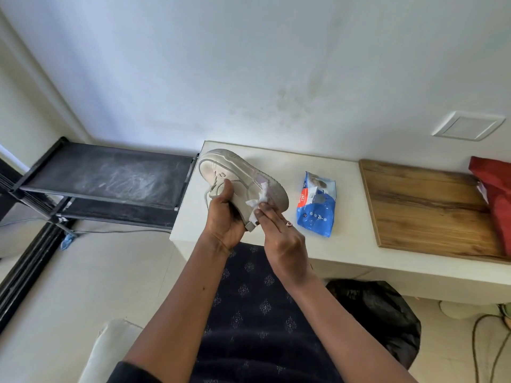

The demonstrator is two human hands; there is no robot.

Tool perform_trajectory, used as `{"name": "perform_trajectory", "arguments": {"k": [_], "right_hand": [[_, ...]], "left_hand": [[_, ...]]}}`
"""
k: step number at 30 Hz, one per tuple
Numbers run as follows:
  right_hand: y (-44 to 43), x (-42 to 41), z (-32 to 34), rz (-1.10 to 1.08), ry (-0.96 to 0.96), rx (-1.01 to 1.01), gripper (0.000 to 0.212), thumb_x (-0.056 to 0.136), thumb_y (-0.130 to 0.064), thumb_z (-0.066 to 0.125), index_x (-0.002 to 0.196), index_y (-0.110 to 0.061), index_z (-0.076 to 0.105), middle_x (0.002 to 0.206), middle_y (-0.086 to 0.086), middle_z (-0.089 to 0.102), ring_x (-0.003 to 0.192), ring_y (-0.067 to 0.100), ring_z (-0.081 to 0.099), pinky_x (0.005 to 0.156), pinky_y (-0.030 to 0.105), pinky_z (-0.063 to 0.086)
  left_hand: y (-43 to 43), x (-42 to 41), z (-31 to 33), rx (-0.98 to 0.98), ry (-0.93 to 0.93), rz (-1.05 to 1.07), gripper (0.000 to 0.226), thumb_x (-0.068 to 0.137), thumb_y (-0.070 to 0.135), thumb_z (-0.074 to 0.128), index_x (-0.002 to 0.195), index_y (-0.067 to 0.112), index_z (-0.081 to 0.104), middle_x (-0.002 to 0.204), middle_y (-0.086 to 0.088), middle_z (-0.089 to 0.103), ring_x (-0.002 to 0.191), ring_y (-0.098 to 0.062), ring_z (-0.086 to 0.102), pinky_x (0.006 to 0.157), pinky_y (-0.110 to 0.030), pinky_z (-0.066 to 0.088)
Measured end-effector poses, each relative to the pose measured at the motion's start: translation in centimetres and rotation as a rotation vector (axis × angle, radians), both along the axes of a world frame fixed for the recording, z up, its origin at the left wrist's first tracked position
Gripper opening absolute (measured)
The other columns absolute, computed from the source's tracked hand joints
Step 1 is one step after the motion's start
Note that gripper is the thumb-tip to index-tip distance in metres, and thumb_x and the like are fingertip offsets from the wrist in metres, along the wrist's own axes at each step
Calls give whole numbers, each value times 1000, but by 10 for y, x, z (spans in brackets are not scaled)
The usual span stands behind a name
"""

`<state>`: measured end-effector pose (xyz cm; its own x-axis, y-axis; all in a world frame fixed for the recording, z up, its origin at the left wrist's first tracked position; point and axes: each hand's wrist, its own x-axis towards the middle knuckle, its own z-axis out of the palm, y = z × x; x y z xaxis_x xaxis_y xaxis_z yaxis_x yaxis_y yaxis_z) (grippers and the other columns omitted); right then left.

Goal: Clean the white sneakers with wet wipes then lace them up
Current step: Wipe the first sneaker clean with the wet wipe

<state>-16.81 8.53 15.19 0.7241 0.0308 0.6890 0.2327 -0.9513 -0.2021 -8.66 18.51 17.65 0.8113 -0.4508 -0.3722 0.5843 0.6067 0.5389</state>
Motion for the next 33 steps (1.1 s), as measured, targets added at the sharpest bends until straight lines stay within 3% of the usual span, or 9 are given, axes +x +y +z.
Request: {"name": "perform_trajectory", "arguments": {"k": [3, 8, 11, 13, 18, 22, 25, 28, 33], "right_hand": [[1, -4, -2, 22, 23, -4, 30, 86, 0, 46, 107, 1, 68, 115, 16, 64, 105, 25, 63, 88, 31, 52], [-8, 12, 17, -22, 70, 93, 28, 80, 7, 61, 108, 2, 66, 113, 17, 65, 104, 27, 64, 85, 32, 53], [-9, 28, 29, -30, 190, 99, 33, 72, 11, 70, 104, 2, 67, 102, 14, 67, 90, 31, 64, 75, 36, 57], [-8, 38, 35, -25, 182, 69, 33, 70, 12, 70, 102, 2, 67, 97, 14, 67, 82, 32, 62, 71, 34, 55], [-9, 73, 60, -56, 74, 88, 25, 78, 3, 46, 89, 2, 68, 78, 13, 64, 66, 32, 57, 57, 30, 49], [-15, 105, 83, -147, 105, 59, 21, 67, 14, 56, 79, 2, 69, 66, 16, 62, 58, 34, 57, 50, 28, 41], [-26, 125, 96, -217, 241, 57, 19, 80, 7, 49, 83, 6, 68, 76, 26, 64, 72, 44, 58, 57, 35, 35], [-36, 130, 97, -222, 439, 41, 30, 85, 5, 43, 102, 1, 67, 98, 23, 66, 97, 41, 55, 72, 37, 36], [-25, 104, 81, -189, 541, 57, 28, 87, -3, 47, 107, -3, 67, 100, 20, 66, 99, 37, 56, 81, 36, 43]], "left_hand": [[3, 0, 1, 24, -27, 19, 30, 93, 20, 43, 107, 0, 61, 100, -17, 67, 88, -27, 66, 84, -38, 54], [6, -7, 3, 299, -77, -56, 26, 73, 3, 54, 98, -3, 59, 84, -16, 60, 67, -26, 60, 57, -34, 55], [7, -10, 3, 420, -99, -68, 30, 50, 6, 62, 79, 2, 56, 75, -16, 50, 59, -33, 46, 51, -26, 39], [9, -9, 2, 476, -116, -105, 41, 35, 10, 63, 73, 5, 50, 79, -18, 40, 65, -35, 34, 54, -34, 19], [9, -13, 8, 581, -122, -116, 53, 37, 5, 52, 89, 4, 45, 64, -8, 36, 48, -17, 35, 53, -25, 27], [4, -22, 9, 629, -149, -196, 30, 44, 3, 44, 67, 9, 27, 45, -1, 23, 29, -11, 17, 46, -13, 23], [0, -28, 13, 640, -160, -219, 28, 49, 2, 44, 65, 14, 24, 38, 4, 16, 30, -7, 12, 49, -14, 19], [0, -28, 9, 712, -110, -196, 28, 68, -7, 43, 73, 16, 29, 50, -1, 22, 34, -10, 18, 49, -14, 21], [3, -23, 5, 673, -101, -45, 23, 63, -9, 42, 70, 11, 34, 40, -1, 26, 29, -13, 21, 47, -17, 16]]}}
